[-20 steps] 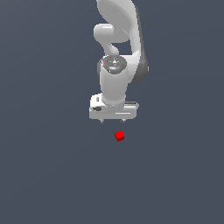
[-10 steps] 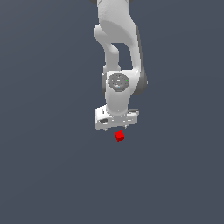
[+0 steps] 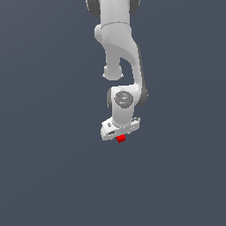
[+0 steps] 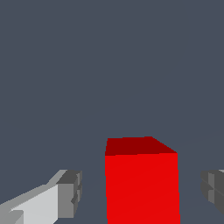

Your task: Pick up the red cube and move it to a goal position.

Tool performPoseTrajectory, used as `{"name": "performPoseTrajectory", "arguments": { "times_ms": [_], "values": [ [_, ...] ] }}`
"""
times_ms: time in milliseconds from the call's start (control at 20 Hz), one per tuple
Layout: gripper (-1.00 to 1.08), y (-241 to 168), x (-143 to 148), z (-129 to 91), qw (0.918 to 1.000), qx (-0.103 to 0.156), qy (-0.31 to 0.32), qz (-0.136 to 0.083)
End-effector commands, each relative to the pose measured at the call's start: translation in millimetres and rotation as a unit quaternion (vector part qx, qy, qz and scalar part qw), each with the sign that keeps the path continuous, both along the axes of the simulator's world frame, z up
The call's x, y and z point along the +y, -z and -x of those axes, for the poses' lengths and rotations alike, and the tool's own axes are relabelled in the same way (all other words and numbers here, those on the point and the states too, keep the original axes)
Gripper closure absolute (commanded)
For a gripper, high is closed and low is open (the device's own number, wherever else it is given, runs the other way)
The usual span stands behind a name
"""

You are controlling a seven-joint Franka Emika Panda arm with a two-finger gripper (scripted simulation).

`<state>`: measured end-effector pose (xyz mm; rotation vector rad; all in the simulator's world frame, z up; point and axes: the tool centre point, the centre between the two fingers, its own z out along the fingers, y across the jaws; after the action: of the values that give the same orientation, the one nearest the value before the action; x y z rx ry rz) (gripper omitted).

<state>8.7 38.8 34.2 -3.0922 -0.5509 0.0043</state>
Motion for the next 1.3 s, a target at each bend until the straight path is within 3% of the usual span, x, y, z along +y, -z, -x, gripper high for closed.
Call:
{"name": "performPoseTrajectory", "arguments": {
  "times_ms": [0, 200, 250, 900, 1250],
  "values": [
    [-0.92, 8, 3, -1, 0.9999, -0.001, -0.012, 0.000],
    [-0.92, 13, 4, -1, 0.9998, -0.001, -0.018, 0.000],
    [1.08, 13, 4, -1, 0.9998, -0.001, -0.018, 0.000],
    [1.08, 10, 3, -1, 0.9998, -0.001, -0.018, 0.000],
    [1.08, -18, -3, -2, 0.9998, -0.001, -0.018, 0.000]
  ]
}}
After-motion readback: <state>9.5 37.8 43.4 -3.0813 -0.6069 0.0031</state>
